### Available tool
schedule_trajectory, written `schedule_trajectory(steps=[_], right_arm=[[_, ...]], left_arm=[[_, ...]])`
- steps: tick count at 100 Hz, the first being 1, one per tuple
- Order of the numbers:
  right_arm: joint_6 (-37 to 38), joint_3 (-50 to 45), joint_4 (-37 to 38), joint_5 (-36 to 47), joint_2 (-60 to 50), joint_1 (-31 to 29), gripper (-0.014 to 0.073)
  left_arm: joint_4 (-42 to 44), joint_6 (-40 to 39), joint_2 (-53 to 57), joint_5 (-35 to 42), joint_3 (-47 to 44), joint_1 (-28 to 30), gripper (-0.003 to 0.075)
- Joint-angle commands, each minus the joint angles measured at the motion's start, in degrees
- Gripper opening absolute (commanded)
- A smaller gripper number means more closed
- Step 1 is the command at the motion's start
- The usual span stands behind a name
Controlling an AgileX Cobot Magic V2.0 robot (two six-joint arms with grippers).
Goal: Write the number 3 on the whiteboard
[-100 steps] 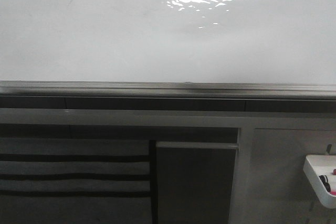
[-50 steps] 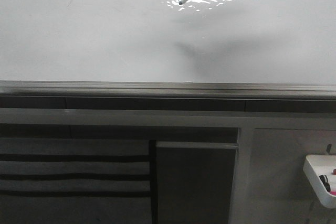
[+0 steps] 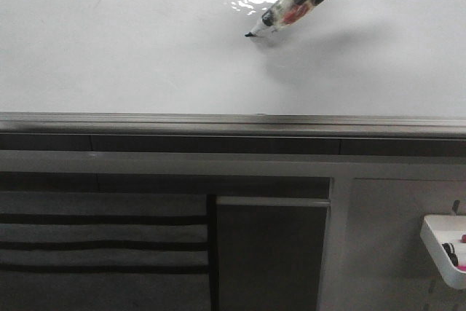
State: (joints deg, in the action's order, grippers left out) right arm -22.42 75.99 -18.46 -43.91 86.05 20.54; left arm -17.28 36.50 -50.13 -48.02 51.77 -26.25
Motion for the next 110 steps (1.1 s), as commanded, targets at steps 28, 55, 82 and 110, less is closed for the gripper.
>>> schedule_trajectory(steps=[28,55,82,110], right_arm=[[3.2,-1.36,4.08,4.3,-1.66,1.52,-0.0057],[3.2,-1.26,5.21,2.41,-2.12,-0.58,-0.0057],[3.35,-5.62,3.24,1.29,-2.33,0.57,-0.0057],[1.93,0.32,0.64,1.97,-0.76,7.77,-0.0057]], left_arm=[[-1.6,-0.83,0.47,3.46,1.54,0.17,0.0115],[-1.6,-0.83,0.47,3.46,1.54,0.17,0.0115],[-1.6,-0.83,0.47,3.46,1.54,0.17,0.0115],[-1.6,-0.83,0.47,3.46,1.54,0.17,0.0115]])
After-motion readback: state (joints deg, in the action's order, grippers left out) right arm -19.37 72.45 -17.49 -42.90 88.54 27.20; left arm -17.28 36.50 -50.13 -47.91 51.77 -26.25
